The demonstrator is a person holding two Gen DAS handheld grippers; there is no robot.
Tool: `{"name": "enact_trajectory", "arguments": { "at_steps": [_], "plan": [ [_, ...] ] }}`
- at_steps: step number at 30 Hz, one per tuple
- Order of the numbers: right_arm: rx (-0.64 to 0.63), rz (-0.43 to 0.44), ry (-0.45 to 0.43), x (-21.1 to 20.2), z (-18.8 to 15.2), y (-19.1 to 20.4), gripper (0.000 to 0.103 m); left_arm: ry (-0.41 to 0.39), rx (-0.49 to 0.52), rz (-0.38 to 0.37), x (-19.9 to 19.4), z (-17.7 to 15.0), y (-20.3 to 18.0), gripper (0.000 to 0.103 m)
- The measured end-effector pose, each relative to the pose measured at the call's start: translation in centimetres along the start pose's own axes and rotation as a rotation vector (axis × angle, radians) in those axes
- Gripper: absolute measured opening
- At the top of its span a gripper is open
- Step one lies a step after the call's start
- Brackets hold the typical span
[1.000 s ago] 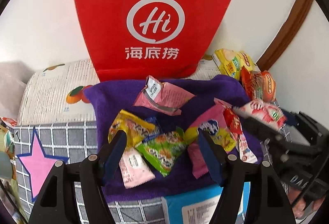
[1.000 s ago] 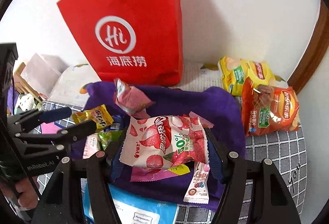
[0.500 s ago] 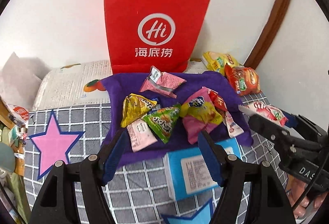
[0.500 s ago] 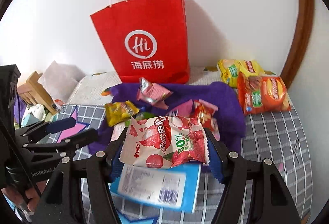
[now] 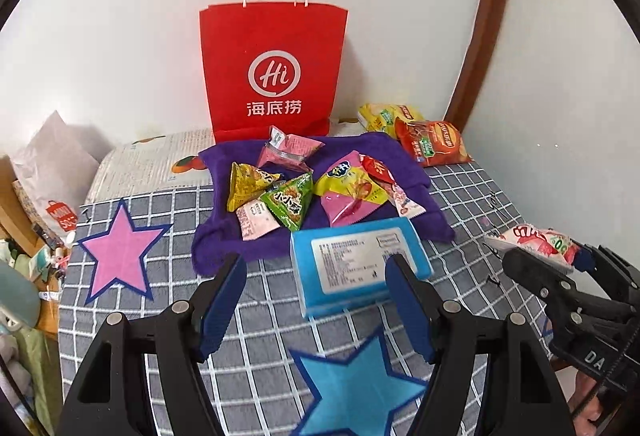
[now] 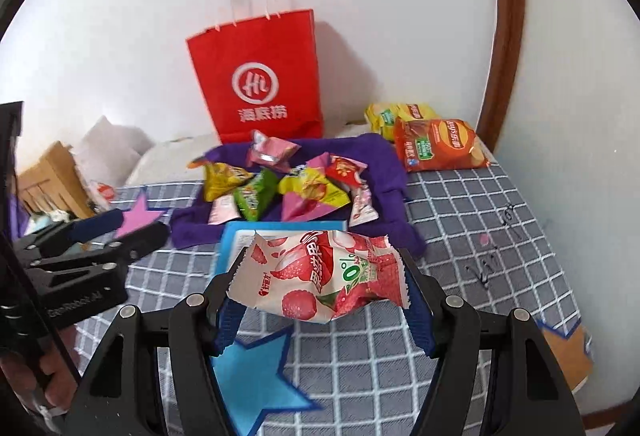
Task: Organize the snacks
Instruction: 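Grasp the small white sachet beside the blue star with the right tool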
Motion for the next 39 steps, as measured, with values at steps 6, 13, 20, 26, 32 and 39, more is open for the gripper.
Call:
{"name": "enact_trajectory", "arguments": {
  "at_steps": [6, 13, 20, 26, 32, 39],
  "plan": [
    [0.018, 0.047, -0.054, -3.2, -1.3, 1.2, 0.068, -0.045, 0.01, 0.006, -3.8, -1.3, -0.1, 0.072],
    [0.007, 0.066, -0.122, -5.8, -1.4, 2.2, 0.068, -0.081, 0.017, -0.009, -6.6, -1.8, -0.4, 0.075],
    [0.021, 0.125, -0.122, -2.0, -0.9, 2.1, 0.018, -0.065, -0.004, -0.007, -4.8, -1.8, 0.6, 0.075],
    [0.026, 0.146, 0.013, 5.3, -3.0, 1.4, 0.029, 0.007, -0.065, 0.002, 0.0, -2.2, 3.6, 0.075],
    [0.006, 0.243, 0.076, 9.7, -6.7, 4.0, 0.068, 0.063, -0.101, -0.001, 4.0, -2.4, 5.1, 0.075],
    [-0.102, 0.26, 0.19, 15.3, -9.2, 8.8, 0.068, 0.088, -0.092, 0.01, 6.2, -2.1, 5.9, 0.075]
  ]
}}
Point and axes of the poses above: each gripper's, at about its wrist camera, not at the fingertips, and x roughly the way its jaws point, y to its left, z to its top, the point moved 9 cm from there along x, roughly the way its jaws point, and after that the axes turned 14 degrees about -x, right-handed, at the moved point
